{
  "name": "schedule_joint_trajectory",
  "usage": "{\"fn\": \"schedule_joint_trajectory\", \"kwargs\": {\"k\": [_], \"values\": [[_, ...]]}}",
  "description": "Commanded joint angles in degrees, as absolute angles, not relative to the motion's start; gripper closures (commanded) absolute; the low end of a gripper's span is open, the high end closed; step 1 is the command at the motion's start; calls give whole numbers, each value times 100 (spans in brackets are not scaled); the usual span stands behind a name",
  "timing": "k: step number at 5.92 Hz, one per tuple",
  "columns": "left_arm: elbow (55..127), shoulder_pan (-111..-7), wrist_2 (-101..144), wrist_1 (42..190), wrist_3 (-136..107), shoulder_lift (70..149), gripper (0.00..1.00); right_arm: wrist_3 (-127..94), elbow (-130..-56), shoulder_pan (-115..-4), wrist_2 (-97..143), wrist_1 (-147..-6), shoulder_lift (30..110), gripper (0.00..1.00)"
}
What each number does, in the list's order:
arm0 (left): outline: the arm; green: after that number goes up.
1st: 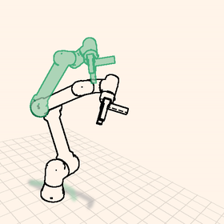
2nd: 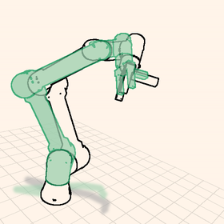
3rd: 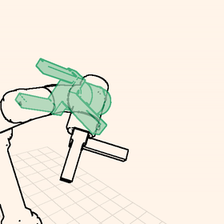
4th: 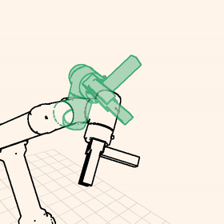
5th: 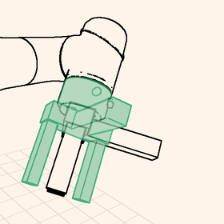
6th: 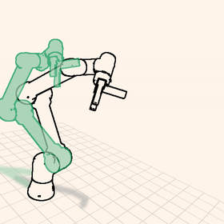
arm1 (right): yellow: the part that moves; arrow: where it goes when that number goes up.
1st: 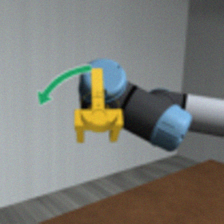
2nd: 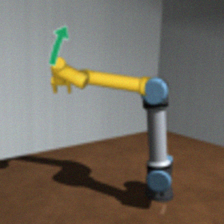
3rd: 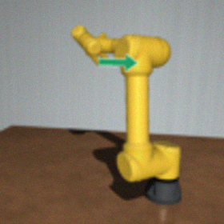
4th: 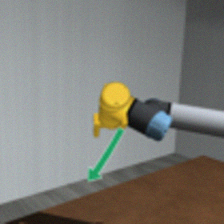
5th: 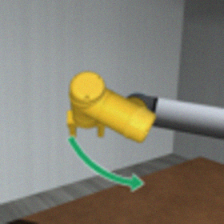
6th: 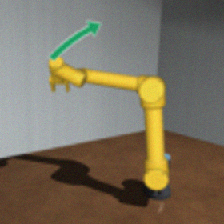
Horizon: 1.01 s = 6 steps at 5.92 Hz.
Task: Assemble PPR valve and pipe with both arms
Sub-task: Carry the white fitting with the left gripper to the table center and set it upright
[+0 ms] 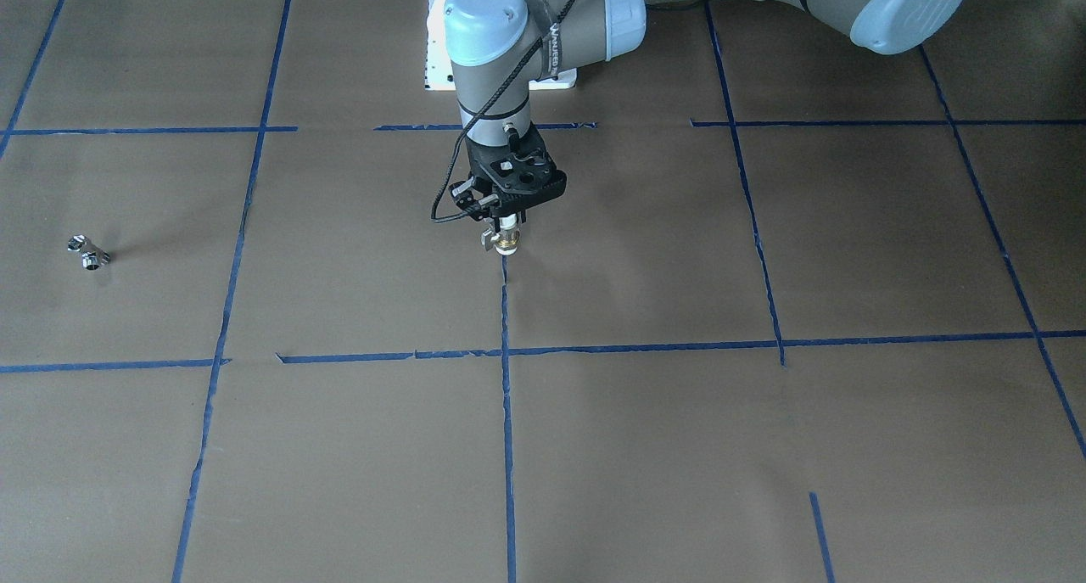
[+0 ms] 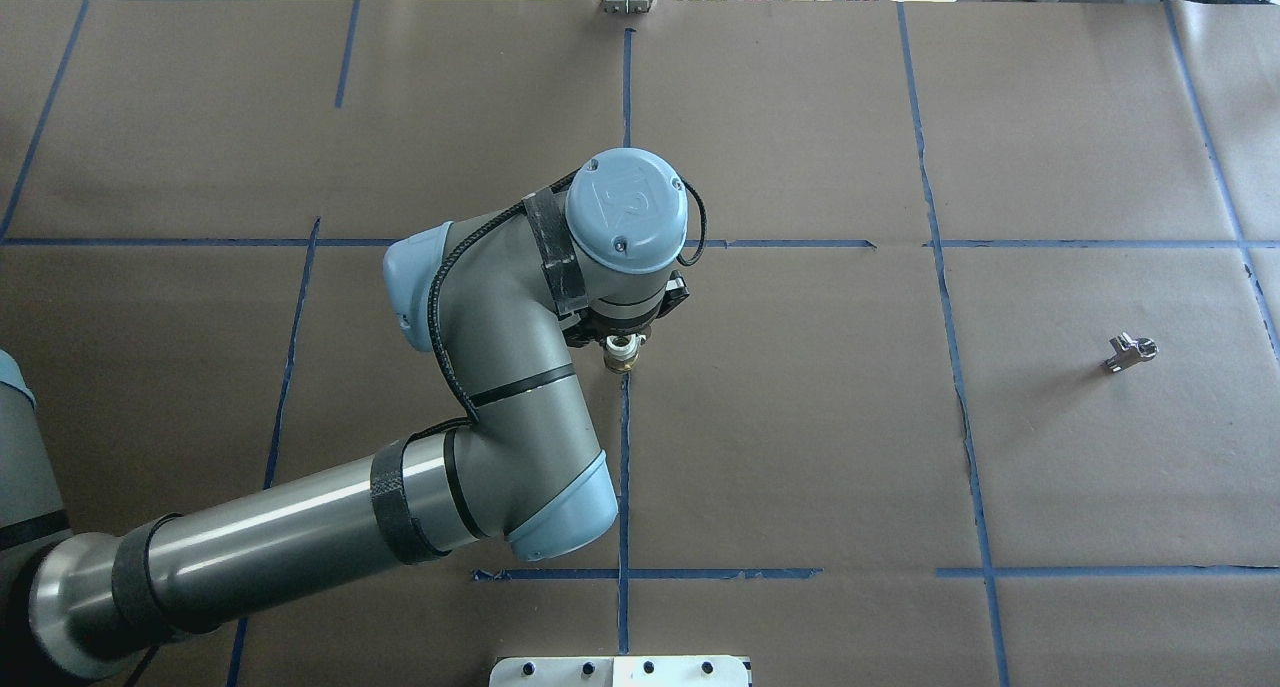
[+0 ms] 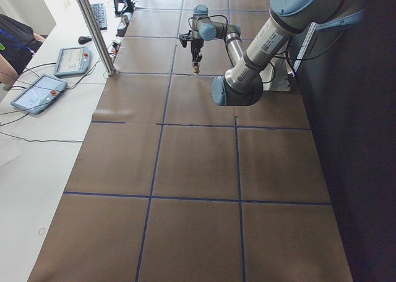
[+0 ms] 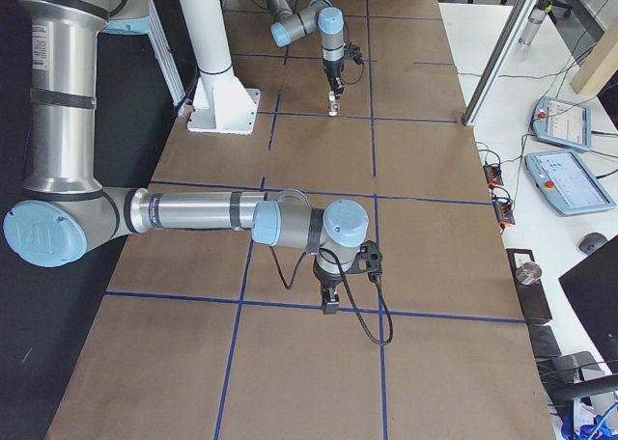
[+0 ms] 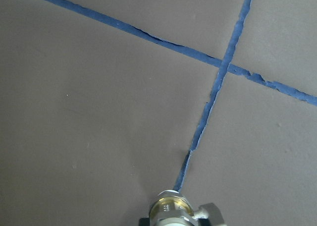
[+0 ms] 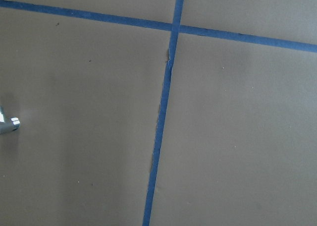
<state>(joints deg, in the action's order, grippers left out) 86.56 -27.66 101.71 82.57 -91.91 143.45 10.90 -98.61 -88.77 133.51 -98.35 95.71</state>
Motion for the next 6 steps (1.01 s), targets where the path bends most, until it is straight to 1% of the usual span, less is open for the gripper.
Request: {"fn": "schedule_joint_trajectory", "kwargs": {"k": [1, 2, 3, 4, 5, 6], "values": [[8640, -2760, 10169, 8420, -9176, 14247, 99, 1090, -9870, -8877, 13351, -9835, 9571, 0], [8640, -2760, 10178, 8429, -9184, 14256, 86, 1090, -9870, -8877, 13351, -9835, 9571, 0], [8640, -2760, 10178, 8472, -9185, 14247, 39, 1090, -9861, -8886, 13351, -9835, 9571, 0], [8640, -2760, 10178, 8499, -9176, 14221, 10, 1090, -9870, -8877, 13351, -9835, 9571, 0], [8701, -2760, 10186, 8490, -9115, 14221, 0, 1090, -9861, -8877, 13351, -9835, 9571, 0], [8953, -2760, 10221, 8412, -8905, 14221, 0, 1090, -9870, -8886, 13351, -9835, 9563, 0]]}}
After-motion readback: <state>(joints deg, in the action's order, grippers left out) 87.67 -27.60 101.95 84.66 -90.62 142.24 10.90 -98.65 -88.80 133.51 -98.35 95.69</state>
